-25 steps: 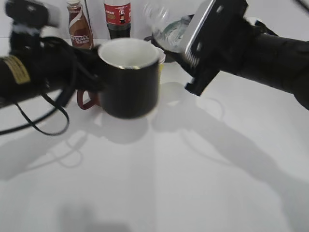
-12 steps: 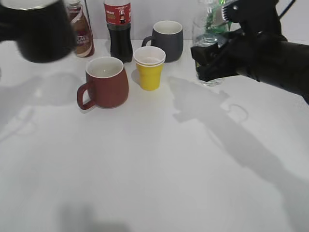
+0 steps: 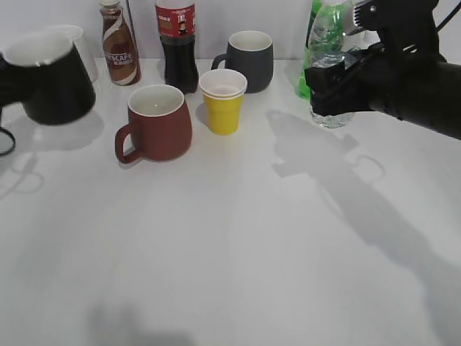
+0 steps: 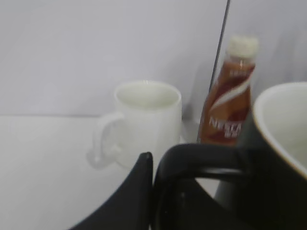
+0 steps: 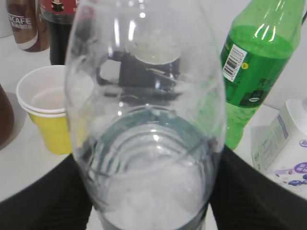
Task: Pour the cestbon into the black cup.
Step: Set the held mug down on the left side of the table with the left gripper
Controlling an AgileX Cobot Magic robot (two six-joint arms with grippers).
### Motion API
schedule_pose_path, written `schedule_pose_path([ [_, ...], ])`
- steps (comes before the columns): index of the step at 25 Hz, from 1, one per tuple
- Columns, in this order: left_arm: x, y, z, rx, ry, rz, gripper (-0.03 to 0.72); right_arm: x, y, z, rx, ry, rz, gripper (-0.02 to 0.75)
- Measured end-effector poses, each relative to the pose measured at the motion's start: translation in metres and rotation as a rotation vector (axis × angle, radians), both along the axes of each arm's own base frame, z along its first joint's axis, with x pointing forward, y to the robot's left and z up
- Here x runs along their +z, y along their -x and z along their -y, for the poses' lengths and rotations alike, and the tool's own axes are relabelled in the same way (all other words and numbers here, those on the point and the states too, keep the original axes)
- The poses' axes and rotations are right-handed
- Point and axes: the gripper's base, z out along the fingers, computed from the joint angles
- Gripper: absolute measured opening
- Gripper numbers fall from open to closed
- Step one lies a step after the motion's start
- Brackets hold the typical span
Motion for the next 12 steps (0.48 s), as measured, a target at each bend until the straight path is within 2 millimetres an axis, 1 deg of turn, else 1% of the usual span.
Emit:
schedule_pose_path([
  [2, -0.020, -0.006, 0.000, -0.010, -0.030, -0.020, 0.040, 0.000, 0.000, 0.000, 0.000, 0.000, 0.000, 0.482],
  [6, -0.053, -0.014, 0.000, -0.014, -0.038, -0.055, 0.040, 0.000, 0.000, 0.000, 0.000, 0.000, 0.000, 0.482],
  [9, -0.065, -0.016, 0.000, -0.011, -0.032, -0.062, 0.040, 0.000, 0.000, 0.000, 0.000, 0.000, 0.000, 0.482],
  [12, -0.070, -0.016, 0.000, -0.011, -0.030, -0.064, 0.040, 0.000, 0.000, 0.000, 0.000, 0.000, 0.000, 0.482],
])
